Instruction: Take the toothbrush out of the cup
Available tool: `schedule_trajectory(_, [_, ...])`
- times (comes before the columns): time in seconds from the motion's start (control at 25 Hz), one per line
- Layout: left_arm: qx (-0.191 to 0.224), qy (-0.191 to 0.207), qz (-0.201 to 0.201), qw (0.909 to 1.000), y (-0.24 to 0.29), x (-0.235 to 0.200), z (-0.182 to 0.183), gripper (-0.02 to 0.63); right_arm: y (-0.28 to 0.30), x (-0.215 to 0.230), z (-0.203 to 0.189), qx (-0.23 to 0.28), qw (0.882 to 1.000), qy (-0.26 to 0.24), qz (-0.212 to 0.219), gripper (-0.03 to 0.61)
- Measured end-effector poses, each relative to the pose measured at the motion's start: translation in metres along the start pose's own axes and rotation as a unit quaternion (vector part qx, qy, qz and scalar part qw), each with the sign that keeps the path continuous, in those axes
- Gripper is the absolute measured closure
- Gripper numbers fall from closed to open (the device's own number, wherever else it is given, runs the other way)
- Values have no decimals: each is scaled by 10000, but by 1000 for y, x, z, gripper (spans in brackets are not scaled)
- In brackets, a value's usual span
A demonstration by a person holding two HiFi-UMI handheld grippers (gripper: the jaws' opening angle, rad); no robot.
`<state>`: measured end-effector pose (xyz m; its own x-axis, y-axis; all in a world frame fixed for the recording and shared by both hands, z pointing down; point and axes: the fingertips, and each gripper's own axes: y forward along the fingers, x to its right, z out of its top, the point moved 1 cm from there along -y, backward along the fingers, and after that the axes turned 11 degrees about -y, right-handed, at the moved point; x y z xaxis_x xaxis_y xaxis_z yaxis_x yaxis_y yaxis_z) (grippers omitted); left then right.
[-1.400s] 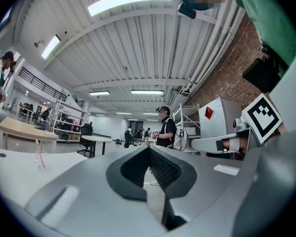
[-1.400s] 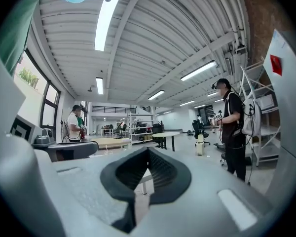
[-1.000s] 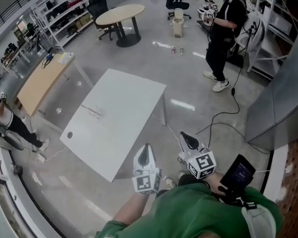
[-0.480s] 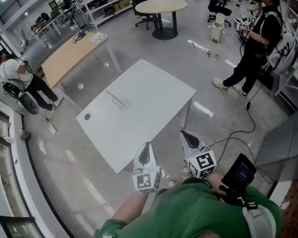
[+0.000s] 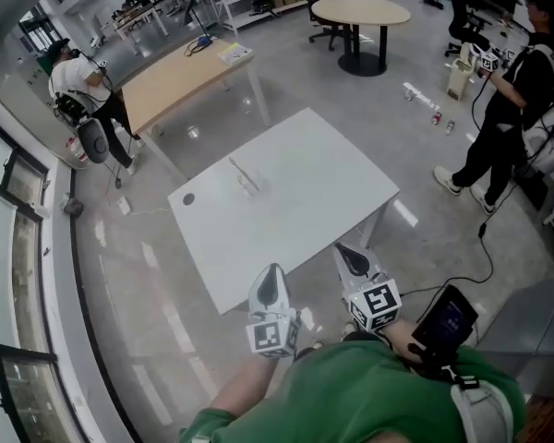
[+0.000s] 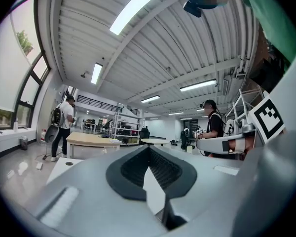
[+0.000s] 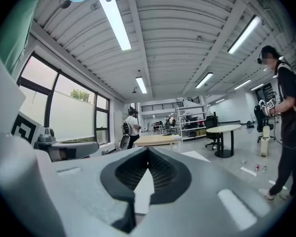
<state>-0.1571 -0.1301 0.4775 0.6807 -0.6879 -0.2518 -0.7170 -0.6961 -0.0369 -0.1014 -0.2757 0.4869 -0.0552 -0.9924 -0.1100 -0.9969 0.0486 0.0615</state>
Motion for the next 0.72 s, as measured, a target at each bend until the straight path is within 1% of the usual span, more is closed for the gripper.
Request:
schedule_trajectory(0.16, [52, 10, 283, 9996, 23, 2, 3, 607, 23, 17, -7, 34, 9995, 7, 304, 575])
schedule_trajectory(0.28, [86, 54, 541, 9985, 26, -1, 0, 607, 32, 20, -10, 61, 9986, 13, 529, 575])
schedule_trajectory(0.4, [139, -30, 790, 9968, 27, -5, -7, 607, 39, 25, -12, 109, 9974, 15, 706, 575])
schedule_trajectory(0.48, [142, -60, 846, 9963, 33, -5, -8, 607, 46, 29, -13, 110, 9968, 45, 790, 575])
schedule_trajectory(0.6, [53, 45, 964, 9953, 43, -6, -8, 607, 58, 35, -16, 87, 9960, 114, 885, 575])
schedule_trajectory(0.72, [89, 45, 1022, 9947, 53, -15, -14, 607, 70, 36, -21, 75, 9954, 117, 944, 575])
